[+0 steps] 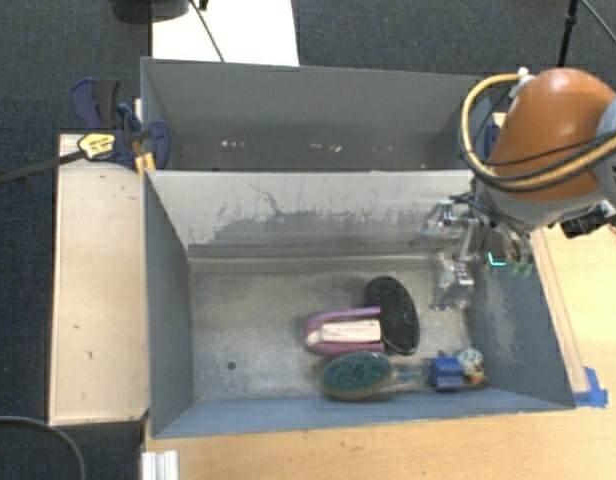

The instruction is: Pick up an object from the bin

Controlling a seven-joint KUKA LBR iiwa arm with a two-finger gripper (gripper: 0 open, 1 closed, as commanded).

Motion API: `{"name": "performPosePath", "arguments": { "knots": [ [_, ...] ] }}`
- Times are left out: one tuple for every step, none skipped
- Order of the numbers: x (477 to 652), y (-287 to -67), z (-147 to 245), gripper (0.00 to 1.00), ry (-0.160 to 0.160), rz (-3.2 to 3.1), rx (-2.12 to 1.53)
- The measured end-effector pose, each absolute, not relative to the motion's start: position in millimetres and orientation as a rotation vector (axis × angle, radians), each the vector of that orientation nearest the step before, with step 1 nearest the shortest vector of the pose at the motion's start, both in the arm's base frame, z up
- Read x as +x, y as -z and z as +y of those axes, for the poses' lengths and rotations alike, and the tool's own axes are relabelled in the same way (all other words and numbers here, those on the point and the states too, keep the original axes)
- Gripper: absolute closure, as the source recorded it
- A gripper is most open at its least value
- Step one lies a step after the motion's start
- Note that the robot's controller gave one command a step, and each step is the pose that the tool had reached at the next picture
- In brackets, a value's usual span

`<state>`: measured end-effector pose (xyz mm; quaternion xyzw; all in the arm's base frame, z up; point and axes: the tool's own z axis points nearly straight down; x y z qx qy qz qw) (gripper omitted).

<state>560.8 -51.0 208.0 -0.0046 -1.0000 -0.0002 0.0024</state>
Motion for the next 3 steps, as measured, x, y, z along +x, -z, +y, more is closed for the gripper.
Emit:
{"name": "performPosePath", "arguments": {
  "knots": [
    [566.2,-71,-9,0.0,0.002,-3.148,-0.157],
    [569.8,-77,-10,1.0,0.003,-3.16,-0.155],
    [560.1,-252,-33,1.0,-0.003,-3.134,0.329]
  ]
}}
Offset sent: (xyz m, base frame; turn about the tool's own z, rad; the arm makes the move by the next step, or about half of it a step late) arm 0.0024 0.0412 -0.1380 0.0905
